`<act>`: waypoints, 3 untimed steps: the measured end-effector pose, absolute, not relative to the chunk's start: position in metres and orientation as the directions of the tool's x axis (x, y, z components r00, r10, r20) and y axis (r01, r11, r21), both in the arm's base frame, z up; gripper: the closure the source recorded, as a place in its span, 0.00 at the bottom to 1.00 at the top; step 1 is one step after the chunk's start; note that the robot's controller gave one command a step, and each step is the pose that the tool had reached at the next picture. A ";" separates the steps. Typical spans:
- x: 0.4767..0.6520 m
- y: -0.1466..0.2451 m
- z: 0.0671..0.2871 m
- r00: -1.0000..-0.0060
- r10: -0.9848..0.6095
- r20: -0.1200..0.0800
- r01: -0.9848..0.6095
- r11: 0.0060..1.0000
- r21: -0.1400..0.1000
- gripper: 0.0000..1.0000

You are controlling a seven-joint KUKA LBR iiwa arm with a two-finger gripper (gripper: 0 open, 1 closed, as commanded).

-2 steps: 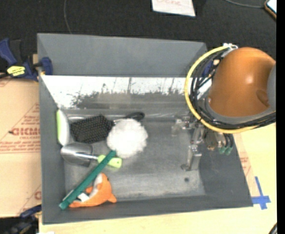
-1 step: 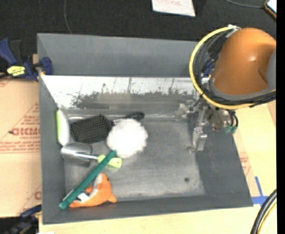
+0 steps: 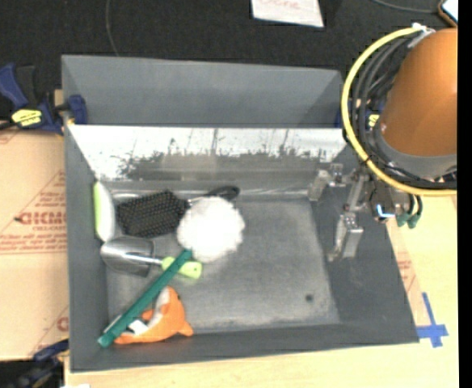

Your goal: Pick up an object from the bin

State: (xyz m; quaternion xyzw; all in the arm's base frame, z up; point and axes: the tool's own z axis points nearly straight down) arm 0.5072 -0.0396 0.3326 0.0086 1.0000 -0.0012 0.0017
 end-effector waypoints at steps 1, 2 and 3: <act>0.515 -0.032 0.264 -0.990 0.143 -0.007 0.143 0.990 -0.001 0.00; 0.512 -0.026 0.325 -0.945 0.325 -0.017 0.325 0.946 0.002 0.00; 0.511 -0.026 0.357 -0.935 0.354 -0.023 0.354 0.935 0.005 0.00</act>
Offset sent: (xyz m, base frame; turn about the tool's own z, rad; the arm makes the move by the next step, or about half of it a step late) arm 0.0030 0.0171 0.0175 0.3493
